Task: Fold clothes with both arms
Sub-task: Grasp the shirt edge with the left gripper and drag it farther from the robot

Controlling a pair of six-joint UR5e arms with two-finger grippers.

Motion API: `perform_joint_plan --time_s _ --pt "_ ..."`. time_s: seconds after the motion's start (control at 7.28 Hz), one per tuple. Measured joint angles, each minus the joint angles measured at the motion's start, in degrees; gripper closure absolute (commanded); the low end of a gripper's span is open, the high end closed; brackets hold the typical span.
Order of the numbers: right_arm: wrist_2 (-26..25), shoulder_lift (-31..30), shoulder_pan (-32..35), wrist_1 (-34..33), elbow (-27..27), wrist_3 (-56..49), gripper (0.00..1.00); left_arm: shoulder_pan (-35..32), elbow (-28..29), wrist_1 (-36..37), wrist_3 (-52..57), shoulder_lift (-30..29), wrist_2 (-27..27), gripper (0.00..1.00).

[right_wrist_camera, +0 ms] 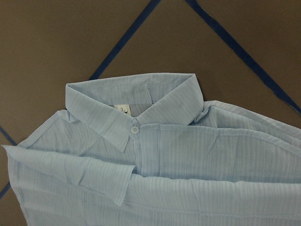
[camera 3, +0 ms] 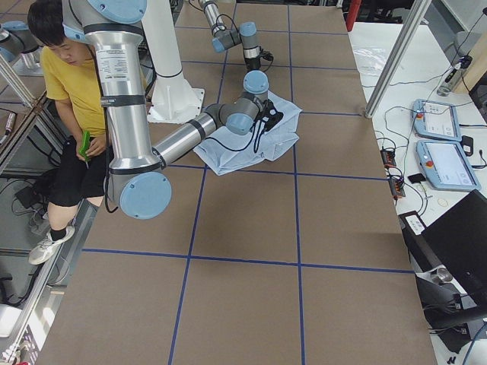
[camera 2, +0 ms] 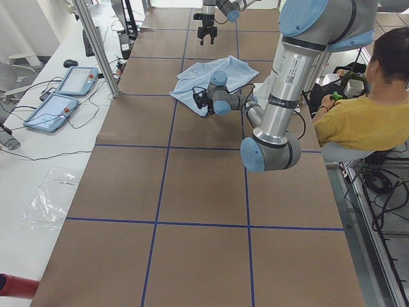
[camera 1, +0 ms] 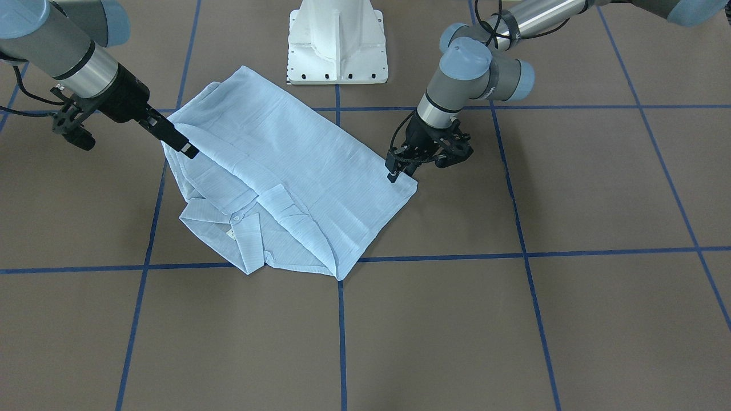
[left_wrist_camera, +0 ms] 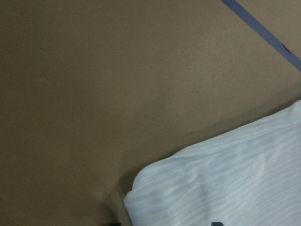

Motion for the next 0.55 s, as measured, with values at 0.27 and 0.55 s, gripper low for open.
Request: perform_joint_plan --time_s 0.27,0.55 --pt "-0.1 0.0 0.0 0.0 -0.1 0.1 0.0 -0.1 -0.4 0.4 0.0 0.0 0.1 1.0" --pt "-0.1 -0.2 0.1 0.0 -0.2 0.1 0.0 -0.9 -0.3 0.5 0.4 0.0 0.3 1.0"
